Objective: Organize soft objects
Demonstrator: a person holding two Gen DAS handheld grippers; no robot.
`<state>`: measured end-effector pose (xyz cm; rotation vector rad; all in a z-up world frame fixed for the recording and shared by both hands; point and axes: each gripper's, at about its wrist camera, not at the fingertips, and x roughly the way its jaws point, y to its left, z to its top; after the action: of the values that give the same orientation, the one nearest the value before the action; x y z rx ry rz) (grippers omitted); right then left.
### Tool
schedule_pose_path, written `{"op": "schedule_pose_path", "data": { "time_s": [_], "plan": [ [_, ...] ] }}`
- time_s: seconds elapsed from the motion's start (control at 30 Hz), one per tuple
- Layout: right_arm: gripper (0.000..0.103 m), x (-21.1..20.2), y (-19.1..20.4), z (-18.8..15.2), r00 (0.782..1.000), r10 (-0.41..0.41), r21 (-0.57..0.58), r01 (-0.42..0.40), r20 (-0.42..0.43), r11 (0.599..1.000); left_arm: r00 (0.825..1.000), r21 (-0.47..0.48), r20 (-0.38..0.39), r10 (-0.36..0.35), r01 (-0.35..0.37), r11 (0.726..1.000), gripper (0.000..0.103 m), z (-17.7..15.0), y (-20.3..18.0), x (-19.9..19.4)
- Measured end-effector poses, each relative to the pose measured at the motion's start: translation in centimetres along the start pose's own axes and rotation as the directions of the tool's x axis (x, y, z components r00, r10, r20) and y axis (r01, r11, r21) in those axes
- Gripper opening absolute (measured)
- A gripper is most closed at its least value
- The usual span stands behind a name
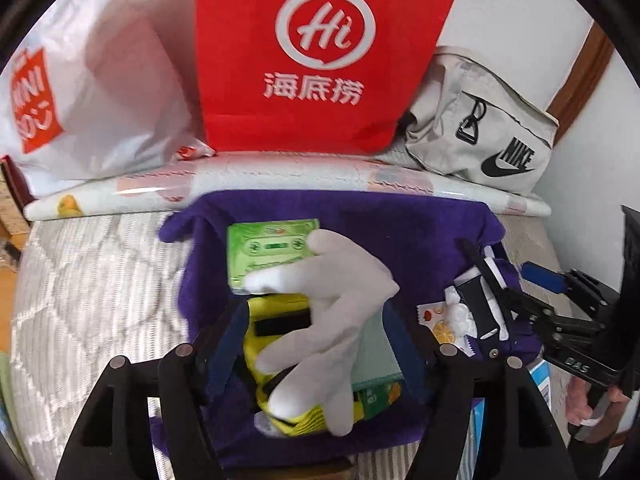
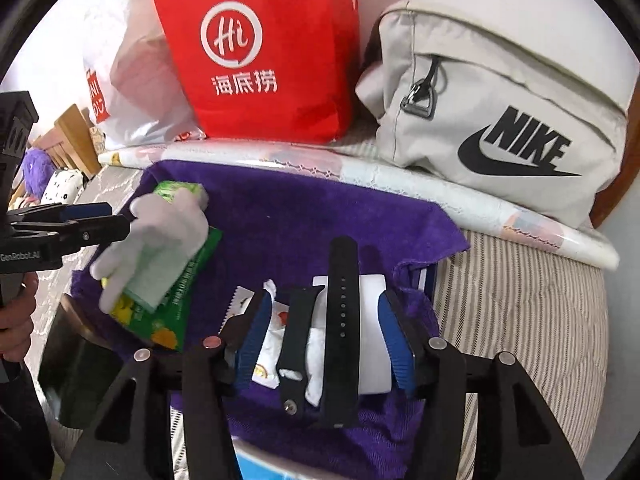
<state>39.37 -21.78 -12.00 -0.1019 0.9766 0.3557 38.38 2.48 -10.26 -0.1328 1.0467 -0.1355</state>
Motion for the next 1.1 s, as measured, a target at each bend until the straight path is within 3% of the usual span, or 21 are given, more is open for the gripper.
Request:
{"op": "schedule_pose_path", "data": {
  "time_s": [0.47,0.67,0.8,0.93,1.1],
  "plan": [
    [0.06,-9.0,1.9,-4.0,0.999,0.008,0.115,-0.013,0.047,0.993,0.994,0.017,0.086,0.073,-0.075,0.997,0.067,-4.9,-0.3,-9.3],
    [0.061,-14.1,4.7,-7.3,0.997,-0.04,0.092,0.033,0.073,0.995,0.988,0.032,0.136,0.071,-0.077,0.997,0.078,-8.7,-1.7,-14.3],
    [0.081,-17.6,6.6,-9.4,0.991,-0.071,0.087,0.061,0.118,0.994,0.981,0.04,0.178,0.079,-0.087,0.995,0.085,-11.5,-2.8,-17.7],
    [0.092,-21.1,8.3,-11.6,0.982,-0.093,0.098,0.077,0.163,0.992,0.972,0.042,0.21,0.102,-0.113,0.993,0.093,-14.3,-3.8,-20.5],
    [0.097,-24.3,9.5,-14.8,0.971,-0.141,0.134,0.116,0.195,0.984,0.966,0.027,0.232,0.112,-0.121,0.992,0.094,-17.5,-4.6,-23.2]
  ]
}}
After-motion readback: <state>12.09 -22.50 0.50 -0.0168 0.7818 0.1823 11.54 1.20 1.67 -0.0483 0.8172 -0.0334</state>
